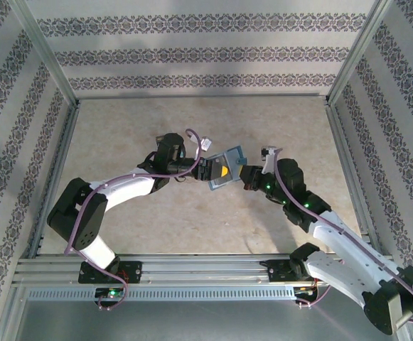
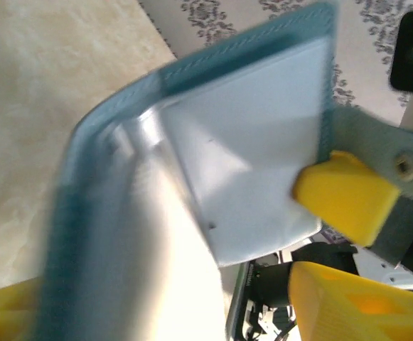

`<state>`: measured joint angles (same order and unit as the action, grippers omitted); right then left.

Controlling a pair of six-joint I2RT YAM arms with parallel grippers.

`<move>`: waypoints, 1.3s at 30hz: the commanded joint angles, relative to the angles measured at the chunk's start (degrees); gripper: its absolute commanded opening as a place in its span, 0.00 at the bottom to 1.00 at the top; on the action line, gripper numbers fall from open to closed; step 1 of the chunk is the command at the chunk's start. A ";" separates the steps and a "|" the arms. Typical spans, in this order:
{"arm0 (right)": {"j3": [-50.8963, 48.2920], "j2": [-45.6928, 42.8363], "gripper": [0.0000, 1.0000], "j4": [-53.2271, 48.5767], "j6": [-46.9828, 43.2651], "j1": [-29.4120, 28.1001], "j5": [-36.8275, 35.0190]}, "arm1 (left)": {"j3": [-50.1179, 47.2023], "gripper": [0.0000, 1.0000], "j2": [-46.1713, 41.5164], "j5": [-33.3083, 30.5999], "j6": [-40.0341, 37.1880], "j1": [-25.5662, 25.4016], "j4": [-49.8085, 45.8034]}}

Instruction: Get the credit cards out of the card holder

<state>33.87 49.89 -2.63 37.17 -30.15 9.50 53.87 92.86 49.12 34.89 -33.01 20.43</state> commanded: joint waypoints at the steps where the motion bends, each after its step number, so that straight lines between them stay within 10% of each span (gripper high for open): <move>1: -2.80 1.96 0.00 3.75 4.68 -0.43 -1.54 | -1.32 0.61 0.23 -2.79 -2.60 -0.47 -3.09; 23: -12.38 15.66 0.07 8.60 14.31 -1.94 -3.61 | -11.24 0.67 1.81 -21.69 -3.02 -1.96 -3.58; 32: -11.98 6.81 0.36 -1.80 12.95 0.26 -6.80 | -8.27 0.65 0.43 -26.36 -7.15 -7.27 -6.59; 39: -7.60 -6.12 0.33 -17.54 10.39 0.55 -12.83 | -6.38 0.59 5.09 -24.62 -6.25 -9.51 -4.24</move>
<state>23.16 46.87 -11.92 49.50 -29.74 0.84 46.02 96.40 24.34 29.76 -41.30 15.81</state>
